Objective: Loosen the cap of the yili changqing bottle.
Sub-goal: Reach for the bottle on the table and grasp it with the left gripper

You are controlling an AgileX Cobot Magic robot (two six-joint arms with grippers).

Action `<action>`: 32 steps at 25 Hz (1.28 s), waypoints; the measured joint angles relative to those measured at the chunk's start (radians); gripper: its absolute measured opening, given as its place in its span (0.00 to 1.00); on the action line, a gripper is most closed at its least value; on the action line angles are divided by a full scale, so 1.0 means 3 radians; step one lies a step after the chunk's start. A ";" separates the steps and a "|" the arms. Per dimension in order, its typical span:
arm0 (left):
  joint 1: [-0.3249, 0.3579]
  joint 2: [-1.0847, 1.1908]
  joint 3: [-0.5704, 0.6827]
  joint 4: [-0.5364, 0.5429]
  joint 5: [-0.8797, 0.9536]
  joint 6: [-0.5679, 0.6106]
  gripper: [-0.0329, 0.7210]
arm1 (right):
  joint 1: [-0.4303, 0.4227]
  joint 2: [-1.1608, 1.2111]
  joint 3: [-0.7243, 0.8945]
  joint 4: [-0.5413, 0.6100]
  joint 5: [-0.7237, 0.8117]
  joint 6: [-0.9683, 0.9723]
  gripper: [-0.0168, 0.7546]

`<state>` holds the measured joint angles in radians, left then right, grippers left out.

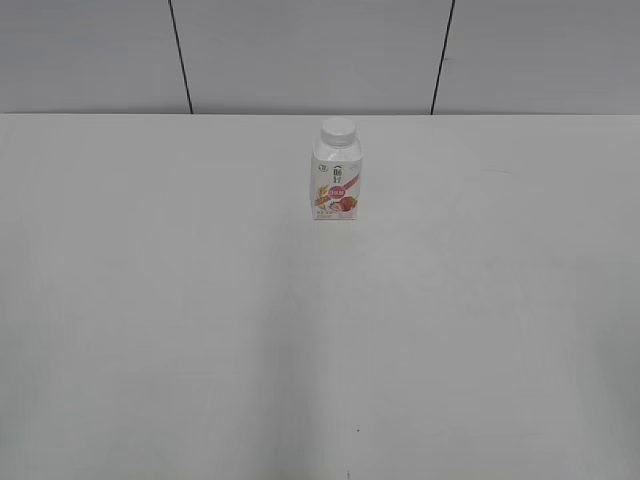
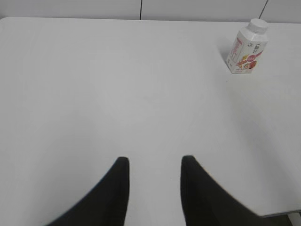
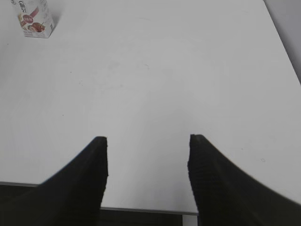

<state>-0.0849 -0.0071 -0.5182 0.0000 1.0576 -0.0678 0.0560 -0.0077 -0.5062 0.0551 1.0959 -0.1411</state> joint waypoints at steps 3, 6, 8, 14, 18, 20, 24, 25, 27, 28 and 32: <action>0.0000 0.0000 0.0000 0.0000 0.0000 0.0000 0.36 | 0.0000 0.0000 0.0000 0.0000 0.0000 0.0000 0.59; 0.0000 0.0000 0.0000 0.0000 0.0000 0.0000 0.36 | 0.0000 0.0000 0.0000 0.0000 0.0000 0.0000 0.59; 0.0000 0.0000 0.0000 0.0000 0.0000 0.0000 0.36 | 0.0000 0.0000 0.0000 0.0000 0.0000 0.0000 0.59; 0.0000 0.0000 0.0000 0.0000 0.0000 0.0000 0.36 | 0.0000 0.0000 0.0000 0.0000 0.0000 0.0000 0.59; 0.0000 0.0000 0.0000 0.0000 0.0000 0.0000 0.36 | 0.0000 0.0000 0.0000 0.0000 0.0000 0.0000 0.59; 0.0000 0.0000 0.0000 0.0000 0.0000 0.0000 0.36 | 0.0000 0.0000 0.0000 0.0000 0.0000 0.0000 0.59; 0.0000 0.0000 0.0000 0.0000 0.0000 0.0000 0.36 | 0.0000 0.0000 0.0000 0.0000 0.0000 0.0000 0.59; 0.0000 0.0000 0.0000 0.0000 0.0000 0.0000 0.36 | 0.0000 0.0000 0.0000 0.0000 0.0000 0.0000 0.59; 0.0000 0.0000 0.0000 0.0000 0.0000 0.0000 0.36 | 0.0000 0.0000 0.0000 0.0000 0.0000 0.0000 0.59; 0.0000 0.0000 0.0000 0.0000 0.0000 0.0000 0.36 | 0.0000 0.0000 0.0000 0.0000 0.0000 0.0000 0.59; 0.0000 0.0000 0.0000 0.0000 -0.0003 0.0000 0.36 | 0.0000 0.0000 0.0000 0.0000 0.0000 0.0000 0.59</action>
<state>-0.0849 -0.0071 -0.5182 0.0000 1.0566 -0.0678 0.0560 -0.0077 -0.5062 0.0551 1.0959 -0.1411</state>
